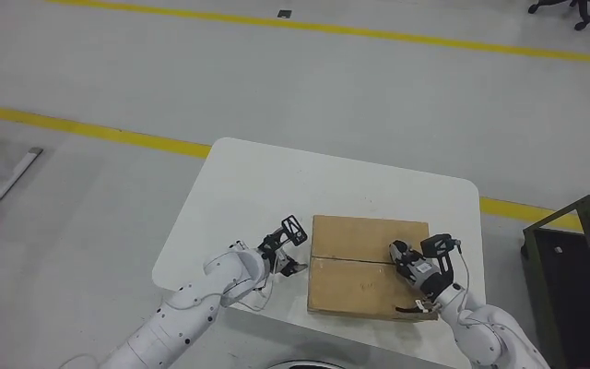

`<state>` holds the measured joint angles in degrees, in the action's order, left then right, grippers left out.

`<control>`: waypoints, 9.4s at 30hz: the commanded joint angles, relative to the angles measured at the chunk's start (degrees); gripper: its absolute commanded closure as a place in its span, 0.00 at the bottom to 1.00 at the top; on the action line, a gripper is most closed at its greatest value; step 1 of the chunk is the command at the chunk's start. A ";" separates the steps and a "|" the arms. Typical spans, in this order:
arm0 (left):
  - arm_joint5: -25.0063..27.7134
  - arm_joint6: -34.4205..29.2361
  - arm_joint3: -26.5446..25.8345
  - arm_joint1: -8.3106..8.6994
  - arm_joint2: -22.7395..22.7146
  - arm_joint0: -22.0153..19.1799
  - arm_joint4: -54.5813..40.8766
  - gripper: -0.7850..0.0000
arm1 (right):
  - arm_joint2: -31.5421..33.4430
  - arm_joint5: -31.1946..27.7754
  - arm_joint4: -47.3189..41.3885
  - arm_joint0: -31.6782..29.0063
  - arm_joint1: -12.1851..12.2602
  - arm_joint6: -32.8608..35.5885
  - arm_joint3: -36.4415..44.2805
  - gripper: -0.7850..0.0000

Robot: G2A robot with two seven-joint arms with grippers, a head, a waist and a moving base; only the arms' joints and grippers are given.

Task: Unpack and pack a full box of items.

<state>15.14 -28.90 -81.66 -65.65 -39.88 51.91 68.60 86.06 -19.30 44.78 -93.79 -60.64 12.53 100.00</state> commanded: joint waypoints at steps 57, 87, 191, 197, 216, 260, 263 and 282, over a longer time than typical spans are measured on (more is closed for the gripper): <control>5.18 0.10 -7.48 -1.19 -5.96 6.46 14.07 0.22 | 0.52 0.37 -0.80 1.41 -0.76 1.18 -0.77 1.00; 8.84 -5.46 -11.76 -1.24 -10.24 8.45 15.75 1.00 | 0.63 0.43 -0.45 1.48 -1.04 1.72 -1.04 1.00; -6.50 2.38 -4.91 -4.49 -15.74 12.53 23.91 1.00 | 1.22 0.21 0.19 0.85 -1.66 2.61 -0.49 1.00; -8.86 1.41 -7.79 -4.35 -16.00 14.34 29.62 1.00 | 1.35 0.21 0.34 0.81 -1.68 2.59 -0.37 1.00; -8.79 -0.49 -8.96 -5.13 -17.15 15.76 31.87 0.89 | 3.65 -8.05 -7.67 -2.05 -1.31 6.25 5.09 1.00; -11.79 2.17 -17.42 -8.12 -17.47 13.78 32.81 0.35 | -1.02 -2.51 -1.46 0.21 -1.70 6.20 1.18 1.00; -10.96 2.53 -17.62 -8.44 -16.68 13.05 32.82 0.29 | -0.71 -2.26 -2.00 0.09 -1.69 6.28 1.30 1.00; -4.07 2.66 -18.61 -10.44 -11.76 8.66 31.12 0.15 | 8.32 -0.43 -9.12 -1.93 -1.06 6.63 2.11 1.00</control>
<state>10.60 -26.24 -100.31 -75.97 -51.99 60.83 99.93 93.38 -19.90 36.26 -95.55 -61.76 19.16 102.13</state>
